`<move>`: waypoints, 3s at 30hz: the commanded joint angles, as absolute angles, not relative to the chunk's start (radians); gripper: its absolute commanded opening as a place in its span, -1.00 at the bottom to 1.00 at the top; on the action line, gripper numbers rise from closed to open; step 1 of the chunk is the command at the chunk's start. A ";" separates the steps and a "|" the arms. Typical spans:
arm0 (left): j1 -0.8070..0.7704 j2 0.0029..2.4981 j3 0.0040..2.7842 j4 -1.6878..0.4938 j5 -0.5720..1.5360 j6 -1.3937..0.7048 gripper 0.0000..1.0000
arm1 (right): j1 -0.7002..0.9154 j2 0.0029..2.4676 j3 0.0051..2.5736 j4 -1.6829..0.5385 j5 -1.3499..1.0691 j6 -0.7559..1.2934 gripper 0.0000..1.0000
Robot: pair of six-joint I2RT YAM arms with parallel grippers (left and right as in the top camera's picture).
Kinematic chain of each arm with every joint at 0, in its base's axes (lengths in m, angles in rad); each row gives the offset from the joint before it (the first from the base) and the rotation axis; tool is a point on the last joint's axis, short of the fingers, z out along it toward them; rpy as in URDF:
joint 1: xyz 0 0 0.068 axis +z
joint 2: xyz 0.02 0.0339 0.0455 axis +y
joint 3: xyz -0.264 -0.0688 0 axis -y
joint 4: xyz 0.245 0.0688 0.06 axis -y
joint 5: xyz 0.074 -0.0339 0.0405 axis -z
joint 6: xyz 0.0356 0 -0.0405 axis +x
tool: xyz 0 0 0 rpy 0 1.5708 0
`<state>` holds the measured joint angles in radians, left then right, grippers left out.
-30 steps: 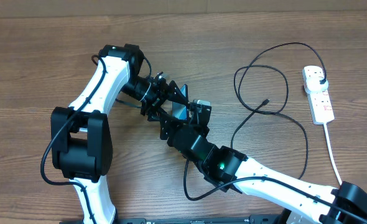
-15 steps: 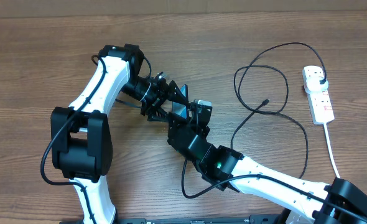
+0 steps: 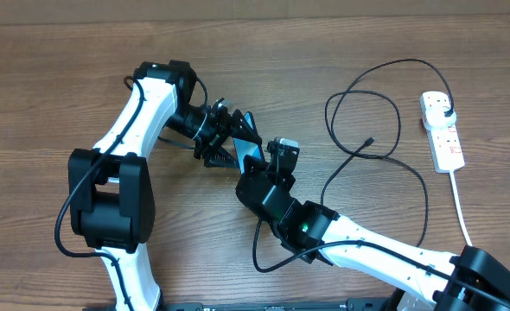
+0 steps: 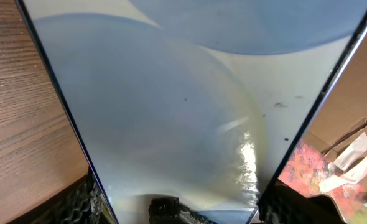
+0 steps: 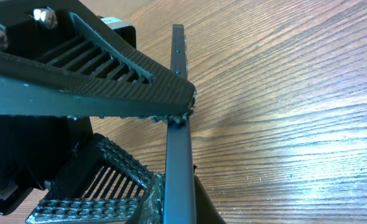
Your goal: Plug charger to phone and switch on socket
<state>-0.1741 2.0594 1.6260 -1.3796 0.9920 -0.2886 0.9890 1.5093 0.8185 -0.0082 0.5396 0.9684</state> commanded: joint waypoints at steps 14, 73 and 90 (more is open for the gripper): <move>-0.073 2.003 1.879 -1.534 1.016 -0.086 1.00 | 0.671 1.220 0.838 -0.325 0.299 1.137 -0.92; -0.058 1.255 0.638 0.117 1.045 -1.612 0.64 | 0.614 1.339 0.672 0.327 -0.398 1.754 -0.93; -0.060 1.255 0.638 0.116 1.014 -1.658 0.11 | 0.694 1.338 0.672 0.340 -0.424 1.712 -0.93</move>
<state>-0.0528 1.2514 0.6426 0.1123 1.0218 -1.6478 0.6895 1.3495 0.6613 0.3225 -0.4114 1.7309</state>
